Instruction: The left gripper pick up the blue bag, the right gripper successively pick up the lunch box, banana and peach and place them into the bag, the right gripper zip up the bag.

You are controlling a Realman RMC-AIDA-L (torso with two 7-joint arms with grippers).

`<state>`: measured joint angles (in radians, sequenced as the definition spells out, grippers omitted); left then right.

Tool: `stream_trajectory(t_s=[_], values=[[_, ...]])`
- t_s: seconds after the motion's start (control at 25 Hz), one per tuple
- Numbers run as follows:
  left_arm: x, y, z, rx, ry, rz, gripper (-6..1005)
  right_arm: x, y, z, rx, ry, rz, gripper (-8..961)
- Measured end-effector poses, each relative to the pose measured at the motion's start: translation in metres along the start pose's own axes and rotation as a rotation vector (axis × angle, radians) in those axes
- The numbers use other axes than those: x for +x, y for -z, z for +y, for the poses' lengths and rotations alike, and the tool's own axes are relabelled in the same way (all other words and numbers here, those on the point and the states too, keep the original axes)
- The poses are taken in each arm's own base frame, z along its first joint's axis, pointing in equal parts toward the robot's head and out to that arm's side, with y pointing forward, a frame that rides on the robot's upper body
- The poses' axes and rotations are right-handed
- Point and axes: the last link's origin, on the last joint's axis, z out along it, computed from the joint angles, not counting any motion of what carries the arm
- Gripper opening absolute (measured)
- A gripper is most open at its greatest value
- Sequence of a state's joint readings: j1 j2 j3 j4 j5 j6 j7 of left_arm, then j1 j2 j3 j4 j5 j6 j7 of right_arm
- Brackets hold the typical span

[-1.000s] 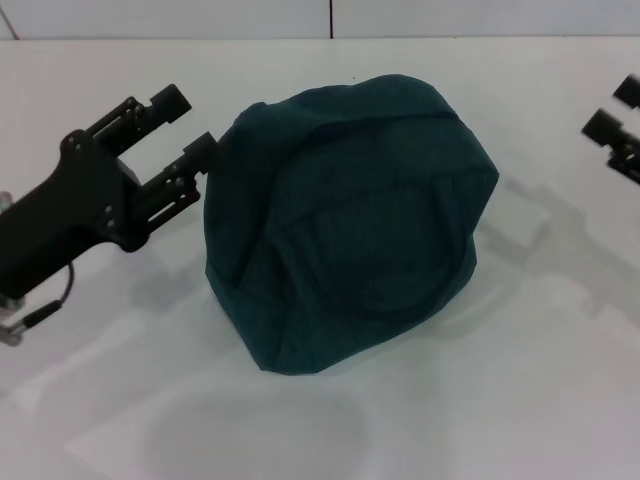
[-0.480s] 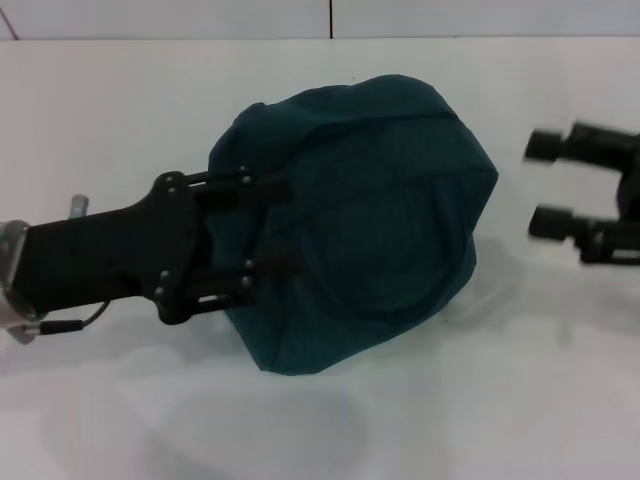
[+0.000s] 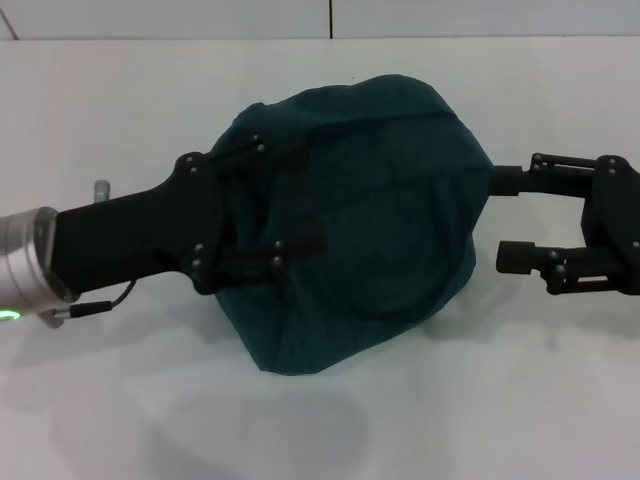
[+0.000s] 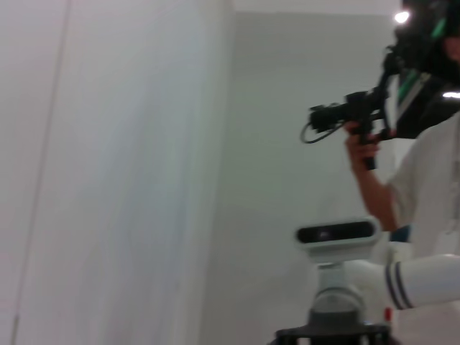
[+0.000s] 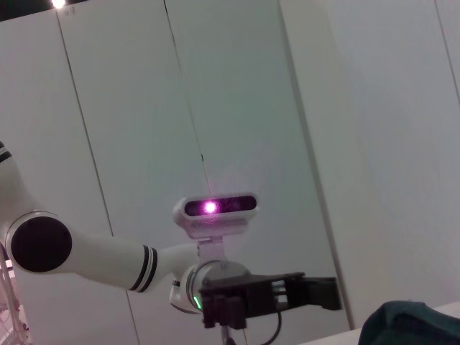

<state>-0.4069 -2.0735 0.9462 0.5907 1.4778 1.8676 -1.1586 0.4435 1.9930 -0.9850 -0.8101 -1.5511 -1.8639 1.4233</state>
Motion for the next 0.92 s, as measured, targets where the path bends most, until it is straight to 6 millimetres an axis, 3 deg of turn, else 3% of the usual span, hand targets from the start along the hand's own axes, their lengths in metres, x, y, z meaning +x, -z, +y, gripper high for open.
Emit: stream_trajectory(t_s=[0.4, 0.92], values=[[-0.0027, -0.0025, -0.0031, 0.028, -0.014, -0.004, 881, -0.0001, -0.0021, -0.0004, -0.001, 0.004, -0.002, 791], [-0.0007, -0.0011, -0.0048, 0.041, -0.021, 0.004, 881, 0.0008, -0.0021, -0.0006, 0.000, 0.000, -0.004, 791]])
